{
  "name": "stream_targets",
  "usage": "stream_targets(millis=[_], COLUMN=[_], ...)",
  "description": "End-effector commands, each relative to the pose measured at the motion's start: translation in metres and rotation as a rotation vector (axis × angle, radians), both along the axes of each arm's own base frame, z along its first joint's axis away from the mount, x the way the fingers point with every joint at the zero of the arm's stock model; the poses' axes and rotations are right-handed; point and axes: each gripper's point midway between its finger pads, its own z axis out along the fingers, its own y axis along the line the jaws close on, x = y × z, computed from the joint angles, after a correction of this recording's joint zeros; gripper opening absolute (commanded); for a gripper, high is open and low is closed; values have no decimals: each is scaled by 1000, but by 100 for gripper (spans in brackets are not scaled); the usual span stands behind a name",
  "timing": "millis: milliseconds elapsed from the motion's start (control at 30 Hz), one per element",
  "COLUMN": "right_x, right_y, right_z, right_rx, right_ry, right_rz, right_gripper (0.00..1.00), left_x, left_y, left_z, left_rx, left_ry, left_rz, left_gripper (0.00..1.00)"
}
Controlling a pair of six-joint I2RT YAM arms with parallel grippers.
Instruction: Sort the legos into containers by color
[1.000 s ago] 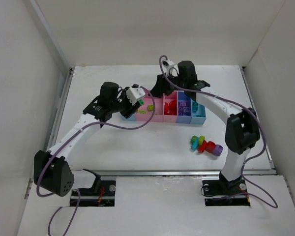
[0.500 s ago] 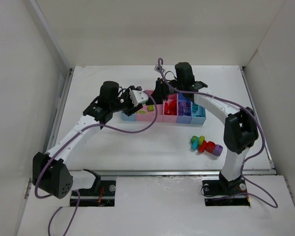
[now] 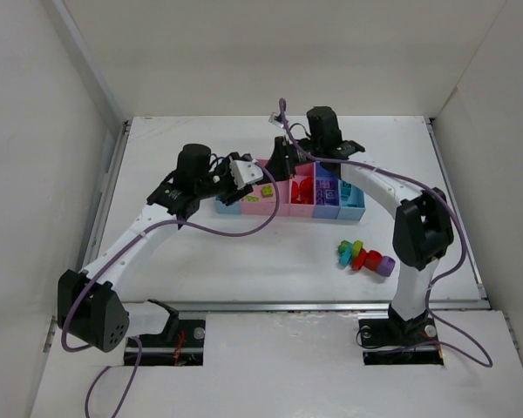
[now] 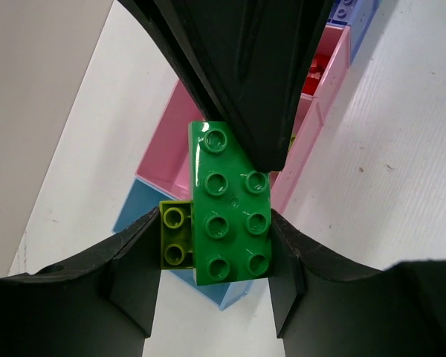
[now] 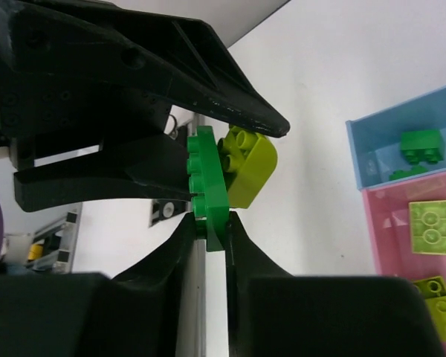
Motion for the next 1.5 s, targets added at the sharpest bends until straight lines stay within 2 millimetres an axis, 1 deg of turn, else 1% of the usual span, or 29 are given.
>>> stream_targets(millis=[0,67,133,167,233,267,300,333,400,433,467,533,567,600,633,867,900,933,967,1000,1033,1100,1200,1267,1333,1367,1400,1433,1467], right_x=[-11,-13,-13,-14,-16,-16,-12,-12,-6,-7,-5,-6,-9,-8,-9,-9,-9,-6,-8,-8,-8,-9,-7,0,15,19,36,44,51], right_y=[16,15,15,15,15,15,11,11,6,5,2,2,1,2,2,2,2,-1,-2,-3,-3,-3,-3,-6,-7,-7,-9,-9,-8], right_z=[17,17,17,18,19,19,19,19,16,16,17,25,29,34,38,42,42,42,42,39,38,38,29,25,9,8,-2,-12,-15], right_rx=[50,55,55,58,62,62,59,59,58,57,60,74,82,87,96,99,99,98,98,93,93,89,72,59,20,10,-21,-43,-56], right_ry=[-62,-59,-59,-57,-56,-56,-44,-44,-25,-16,-14,-29,-35,-46,-55,-55,-55,-55,-54,-44,-44,-45,-30,-17,34,42,54,74,87], right_rz=[80,92,92,101,109,109,97,97,88,86,87,102,113,114,124,123,123,114,114,113,113,103,82,47,-28,-54,-135,-174,-213], right_gripper=[11,0,0,0,0,0,0,0,0,0,0,0,0,0,0,0,0,0,0,0,0,0,0,0,0,0,0,0,0], left_x=[-4,-3,-3,-2,-2,-2,-3,-4,-4,-4,-2,-2,0,0,2,6,8,11,11,16,18,20,21,20,20,27,27,30,30], left_y=[-12,-12,-14,-14,-15,-15,-14,-13,-9,-6,-4,2,3,5,6,17,22,24,27,31,33,33,33,32,33,44,51,58,69], left_z=[29,32,34,37,35,35,29,26,24,13,13,-2,-2,-12,-17,-47,-52,-51,-60,-58,-61,-59,-58,-58,-59,-56,-54,-54,-55], left_rx=[-70,-83,-102,-113,-120,-120,-106,-96,-72,-55,-46,-12,-3,13,22,98,119,121,147,155,166,165,155,139,128,104,83,68,57], left_ry=[-69,-71,-63,-67,-60,-60,-53,-49,-65,-50,-59,-47,-56,-36,-29,1,4,-9,-1,-17,-12,-23,-25,-7,8,26,46,64,92], left_rz=[-50,-45,-36,-32,-28,-28,-32,-35,-33,-13,-7,13,19,28,37,73,101,115,122,148,159,168,173,186,208,270,303,345,386], left_gripper=[0,0,0,6,28,28,26,21,6,0,0,0,0,0,0,0,0,0,0,0,0,0,0,0,0,0,0,0,0])
